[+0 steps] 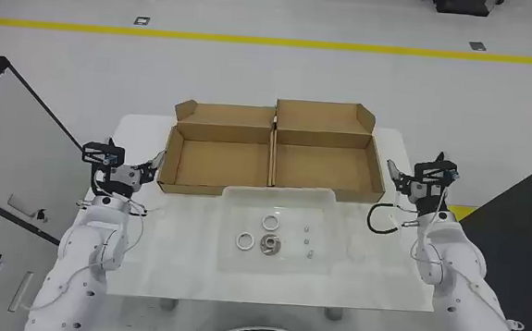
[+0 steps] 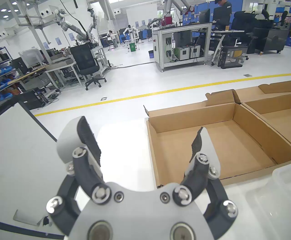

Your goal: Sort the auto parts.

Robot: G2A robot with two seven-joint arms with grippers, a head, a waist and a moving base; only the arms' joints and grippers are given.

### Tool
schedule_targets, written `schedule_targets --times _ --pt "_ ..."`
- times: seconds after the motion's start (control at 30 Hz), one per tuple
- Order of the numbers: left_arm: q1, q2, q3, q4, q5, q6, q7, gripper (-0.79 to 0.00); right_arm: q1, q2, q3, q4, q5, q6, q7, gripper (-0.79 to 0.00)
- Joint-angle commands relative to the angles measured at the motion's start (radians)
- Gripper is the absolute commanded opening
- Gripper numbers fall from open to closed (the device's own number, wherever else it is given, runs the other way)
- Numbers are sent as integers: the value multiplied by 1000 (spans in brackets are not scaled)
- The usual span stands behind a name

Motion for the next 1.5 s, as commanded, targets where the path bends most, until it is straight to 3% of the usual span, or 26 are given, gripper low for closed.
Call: schedule_targets --times 0.0,0.37,0.5,0.83,1.07,1.27,1.47 --pt "0 0 0 0 0 0 0 -1 0 0 0 0 0 0 0 0" --pt "0 0 0 0 0 0 0 -1 0 0 0 0 0 0 0 0" --pt "0 0 0 0 0 0 0 0 6 4 20 -62 0 -66 45 0" --pt "0 0 0 0 0 0 0 0 23 33 140 -279 166 -438 408 0" --pt "0 0 0 0 0 0 0 0 96 57 164 -326 344 -651 669 0" --pt "0 0 0 0 0 0 0 0 189 78 124 -313 485 -748 866 0" --pt "0 0 0 0 0 0 0 0 311 102 39 -296 601 -780 1041 0"
